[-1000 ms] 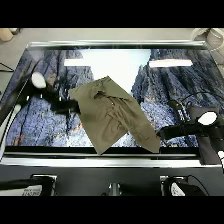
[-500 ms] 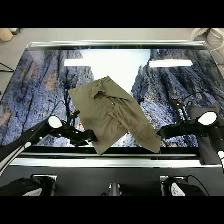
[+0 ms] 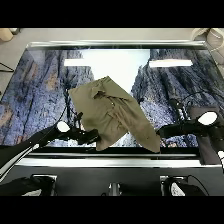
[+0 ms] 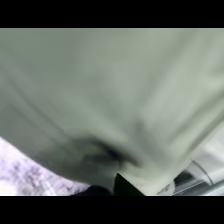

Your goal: Fold the shirts.

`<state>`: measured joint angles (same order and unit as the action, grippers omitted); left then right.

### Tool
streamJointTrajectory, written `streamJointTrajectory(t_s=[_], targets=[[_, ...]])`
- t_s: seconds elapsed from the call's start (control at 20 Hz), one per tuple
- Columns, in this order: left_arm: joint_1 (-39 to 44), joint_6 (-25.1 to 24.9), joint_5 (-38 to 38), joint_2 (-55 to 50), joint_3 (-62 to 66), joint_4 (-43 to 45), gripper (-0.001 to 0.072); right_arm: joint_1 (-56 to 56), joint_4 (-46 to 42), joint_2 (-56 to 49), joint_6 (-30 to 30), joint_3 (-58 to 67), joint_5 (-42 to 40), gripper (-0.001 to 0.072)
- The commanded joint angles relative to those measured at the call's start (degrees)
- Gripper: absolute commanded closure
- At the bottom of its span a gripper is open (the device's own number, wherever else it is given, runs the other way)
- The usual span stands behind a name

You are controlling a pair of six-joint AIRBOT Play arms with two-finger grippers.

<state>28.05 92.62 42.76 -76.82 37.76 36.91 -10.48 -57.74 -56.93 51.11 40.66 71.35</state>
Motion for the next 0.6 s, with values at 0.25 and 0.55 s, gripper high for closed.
streamJointTrajectory(t_s=[0.25, 0.55], targets=[[-2.8, -24.3, 3.7, 17.9, 33.2, 11.5, 0.0682, 0.0, 10.1, 6.3, -4.5, 27.3, -20.0, 0.0697], [-15.2, -19.1, -0.6, 28.7, 74.5, 16.1, 0.0682, 0.0, -3.4, 16.9, -6.3, 61.3, -43.1, 0.0698]])
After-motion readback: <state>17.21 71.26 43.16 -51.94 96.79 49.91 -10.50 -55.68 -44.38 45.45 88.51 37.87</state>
